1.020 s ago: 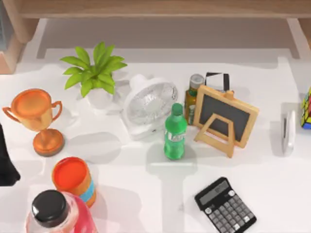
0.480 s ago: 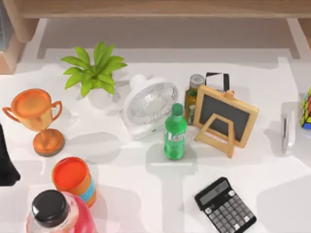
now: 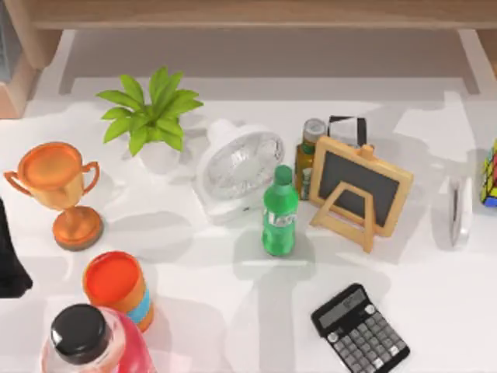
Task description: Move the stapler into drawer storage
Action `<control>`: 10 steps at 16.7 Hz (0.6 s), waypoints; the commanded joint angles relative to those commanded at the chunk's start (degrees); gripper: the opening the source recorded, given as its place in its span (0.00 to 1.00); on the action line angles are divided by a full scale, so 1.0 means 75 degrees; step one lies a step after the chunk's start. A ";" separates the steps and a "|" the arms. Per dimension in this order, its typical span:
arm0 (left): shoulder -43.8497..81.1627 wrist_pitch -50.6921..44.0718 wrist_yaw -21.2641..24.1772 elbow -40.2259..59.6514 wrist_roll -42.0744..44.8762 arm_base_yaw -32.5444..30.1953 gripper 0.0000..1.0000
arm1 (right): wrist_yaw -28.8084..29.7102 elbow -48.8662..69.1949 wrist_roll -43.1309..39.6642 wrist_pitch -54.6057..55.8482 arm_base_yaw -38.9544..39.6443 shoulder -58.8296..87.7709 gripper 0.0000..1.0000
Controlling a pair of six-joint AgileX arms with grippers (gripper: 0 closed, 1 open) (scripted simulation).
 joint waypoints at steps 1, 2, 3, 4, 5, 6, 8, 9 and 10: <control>0.0000 0.0000 0.0000 0.0000 0.0000 0.0000 1.00 | 0.0000 0.0054 0.0237 -0.0742 0.0398 0.0054 1.00; 0.0000 0.0000 0.0000 0.0000 0.0000 0.0000 1.00 | -0.0007 0.0096 0.0464 -0.1471 0.0797 0.0116 1.00; 0.0000 0.0000 0.0000 0.0000 0.0000 0.0000 1.00 | -0.0024 0.0111 0.0662 -0.2158 0.1184 0.0207 1.00; 0.0000 0.0000 0.0000 0.0000 0.0000 0.0000 1.00 | -0.0042 0.0119 0.0853 -0.2833 0.1563 0.0304 1.00; 0.0000 0.0000 0.0000 0.0000 0.0000 0.0000 1.00 | -0.0060 0.0108 0.1026 -0.3471 0.1917 0.0421 1.00; 0.0000 0.0000 0.0000 0.0000 0.0000 0.0000 1.00 | -0.0077 0.0091 0.1191 -0.4075 0.2245 0.0550 1.00; 0.0000 0.0000 0.0000 0.0000 0.0000 0.0000 1.00 | -0.0099 0.0038 0.1489 -0.5150 0.2802 0.0836 1.00; 0.0000 0.0000 0.0000 0.0000 0.0000 0.0000 1.00 | -0.0103 0.0010 0.1626 -0.5630 0.3039 0.0987 1.00; 0.0000 0.0000 0.0000 0.0000 0.0000 0.0000 1.00 | -0.0102 -0.0014 0.1738 -0.6017 0.3215 0.1138 1.00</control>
